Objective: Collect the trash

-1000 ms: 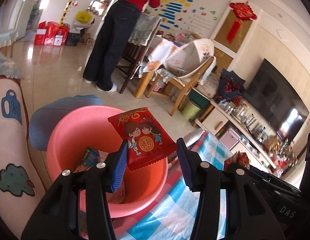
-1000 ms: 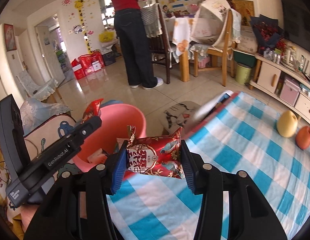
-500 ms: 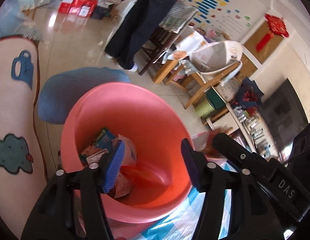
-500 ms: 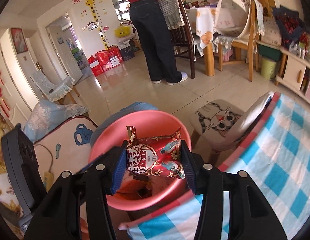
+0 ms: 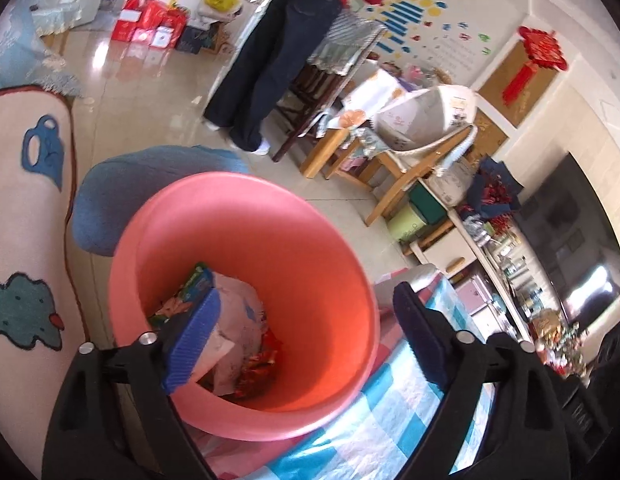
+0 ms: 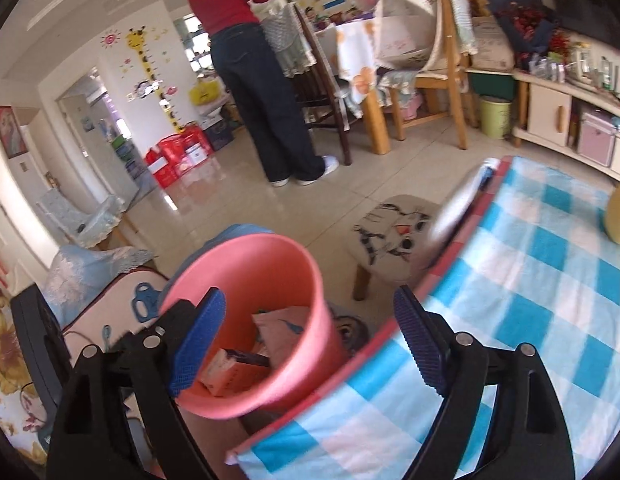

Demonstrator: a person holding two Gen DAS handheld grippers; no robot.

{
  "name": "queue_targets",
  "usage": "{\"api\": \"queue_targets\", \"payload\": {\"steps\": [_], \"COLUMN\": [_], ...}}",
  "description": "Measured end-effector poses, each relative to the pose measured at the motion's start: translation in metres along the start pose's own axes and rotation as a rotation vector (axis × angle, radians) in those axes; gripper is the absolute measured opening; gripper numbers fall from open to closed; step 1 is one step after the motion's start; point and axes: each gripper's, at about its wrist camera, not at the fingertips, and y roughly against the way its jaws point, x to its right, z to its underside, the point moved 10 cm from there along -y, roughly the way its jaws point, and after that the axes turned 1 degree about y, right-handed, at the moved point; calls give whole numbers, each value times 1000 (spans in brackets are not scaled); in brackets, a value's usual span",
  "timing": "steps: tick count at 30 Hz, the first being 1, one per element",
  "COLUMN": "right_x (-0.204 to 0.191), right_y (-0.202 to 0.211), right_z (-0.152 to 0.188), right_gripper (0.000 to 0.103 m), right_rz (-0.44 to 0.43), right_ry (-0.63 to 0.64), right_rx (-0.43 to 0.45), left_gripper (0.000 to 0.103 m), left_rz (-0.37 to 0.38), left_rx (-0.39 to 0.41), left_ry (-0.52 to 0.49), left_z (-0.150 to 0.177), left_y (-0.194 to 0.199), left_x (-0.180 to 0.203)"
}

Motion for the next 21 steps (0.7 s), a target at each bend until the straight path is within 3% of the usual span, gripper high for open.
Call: {"api": "queue_targets", "payload": {"steps": [9,18,21], "right_x": [77,139,159], "right_y": [57,122,145], "right_z": [34,72,84], "right_gripper": [88,88,89], "right_rz": [160,321,380], "right_ry": [-63,-73,-72], "right_rx": [34,67,82], "left_gripper": [99,99,99], "left_rz": [108,198,198], "left_rx": [-58,-126,-109], "left_ry": [-114,-258,-321], "left_z": [28,71,84], "left_y": [3,14,21], "left_x": [48,100,117]}}
